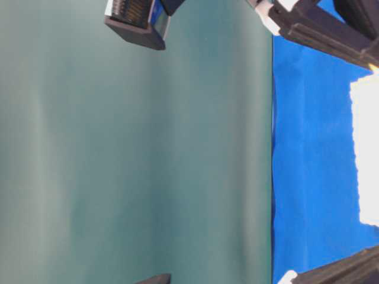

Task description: Fold the yellow towel.

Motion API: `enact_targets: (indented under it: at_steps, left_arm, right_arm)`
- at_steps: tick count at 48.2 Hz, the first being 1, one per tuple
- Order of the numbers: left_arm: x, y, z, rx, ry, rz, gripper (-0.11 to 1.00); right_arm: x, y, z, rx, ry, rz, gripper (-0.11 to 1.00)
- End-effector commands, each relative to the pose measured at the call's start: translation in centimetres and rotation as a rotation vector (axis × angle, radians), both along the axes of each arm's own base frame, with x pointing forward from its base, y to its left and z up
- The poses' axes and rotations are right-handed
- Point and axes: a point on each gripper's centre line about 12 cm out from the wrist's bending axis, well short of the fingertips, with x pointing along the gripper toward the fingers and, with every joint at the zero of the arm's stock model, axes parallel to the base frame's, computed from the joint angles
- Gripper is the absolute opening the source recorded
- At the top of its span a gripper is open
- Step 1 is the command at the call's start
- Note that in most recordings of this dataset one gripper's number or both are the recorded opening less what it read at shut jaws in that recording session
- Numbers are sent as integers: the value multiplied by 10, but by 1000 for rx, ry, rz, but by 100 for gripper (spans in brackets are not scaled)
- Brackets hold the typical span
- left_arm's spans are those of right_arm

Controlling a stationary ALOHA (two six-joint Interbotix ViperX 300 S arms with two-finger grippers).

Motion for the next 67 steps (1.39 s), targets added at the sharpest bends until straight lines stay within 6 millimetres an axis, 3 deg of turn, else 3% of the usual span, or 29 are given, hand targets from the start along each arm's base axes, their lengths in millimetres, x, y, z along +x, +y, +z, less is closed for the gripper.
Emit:
enact_targets:
  at_steps: [1,13,20,30,37,50,67]
  left_arm:
    - [5,-2,5,-3,-23,-5,4]
    - [6,-3,5,-3,-24,-6,4]
    - [7,-6,9,-4,-32,-14,6]
    - [6,-8,27,-11,-53,-23,42]
    - [-4,-7,43,-10,-31,-28,60]
    - [-37,1,77,-13,-74,-37,61]
    - [-89,17,103,-15,-265,-38,61]
  right_arm:
    - [6,2,8,7,-32,-3,7]
    - [7,10,10,12,-36,14,9]
    - [11,15,12,27,-41,14,31]
    - [11,19,18,30,-48,30,66]
    - [2,18,35,23,-87,49,71]
    - [-44,1,82,3,-229,67,70]
    - [-120,-25,114,-74,-406,87,70]
